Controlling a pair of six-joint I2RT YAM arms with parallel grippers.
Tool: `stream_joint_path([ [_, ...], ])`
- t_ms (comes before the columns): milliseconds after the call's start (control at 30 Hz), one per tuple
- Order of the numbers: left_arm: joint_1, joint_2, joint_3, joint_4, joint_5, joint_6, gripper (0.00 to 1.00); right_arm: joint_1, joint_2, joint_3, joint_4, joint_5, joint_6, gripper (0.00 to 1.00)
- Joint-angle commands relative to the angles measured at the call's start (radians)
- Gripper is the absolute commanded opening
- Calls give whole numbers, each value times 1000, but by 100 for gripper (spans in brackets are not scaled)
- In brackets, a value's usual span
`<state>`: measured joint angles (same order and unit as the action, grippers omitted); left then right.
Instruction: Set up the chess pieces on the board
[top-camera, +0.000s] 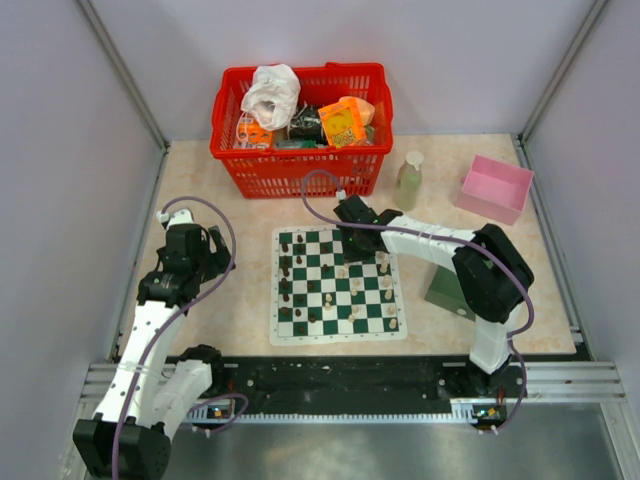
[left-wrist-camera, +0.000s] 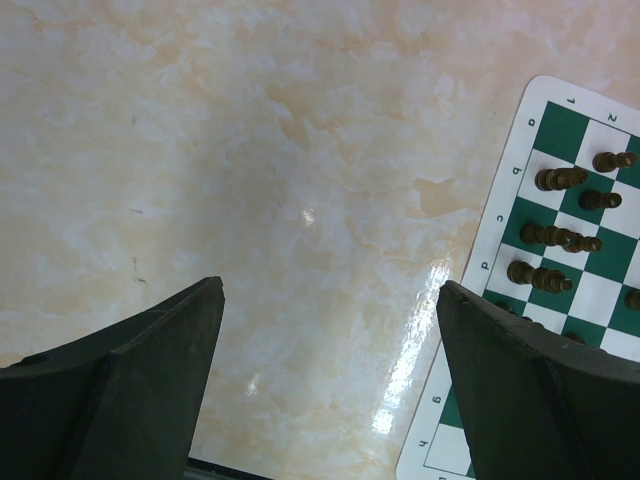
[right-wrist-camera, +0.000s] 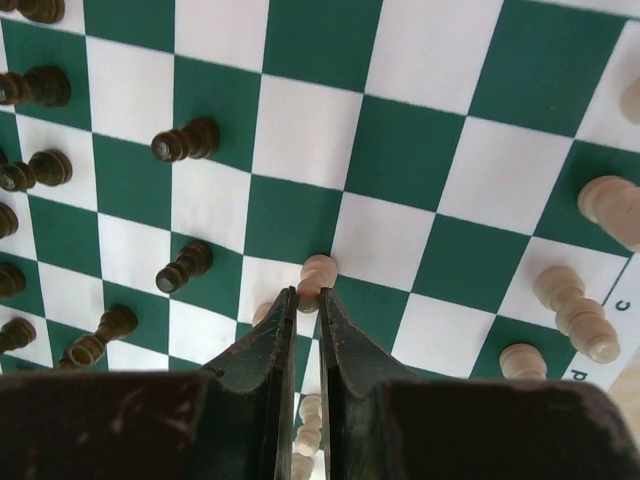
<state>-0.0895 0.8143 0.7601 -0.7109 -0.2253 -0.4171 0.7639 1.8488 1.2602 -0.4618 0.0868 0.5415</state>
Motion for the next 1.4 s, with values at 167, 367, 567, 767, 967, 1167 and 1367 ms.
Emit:
stream_joint_path([
  [167,-1,-6,-2,34,-2,4,93,-23,-60,87,14,70,-28,9],
  [367,-1,-6,-2,34,-3,5,93,-67,-39,102,26,87,-32,9],
  [567,-1,-7,-2,34,-3,5,93,-129,-28,97,64,77,-40,9],
  [767,-1,-6,-2,33,-8,3,93,-179,6,105,92,56,-40,9],
  [967,-1,-1,-2,33,-8,5,93,-192,49,125,103,47,-41,9],
  [1167,-1,2,-2,33,-9,5,93,-198,73,130,104,50,-46,9],
  [1367,-1,3,-2,33,-11,5,93,-199,67,117,104,67,-46,10],
])
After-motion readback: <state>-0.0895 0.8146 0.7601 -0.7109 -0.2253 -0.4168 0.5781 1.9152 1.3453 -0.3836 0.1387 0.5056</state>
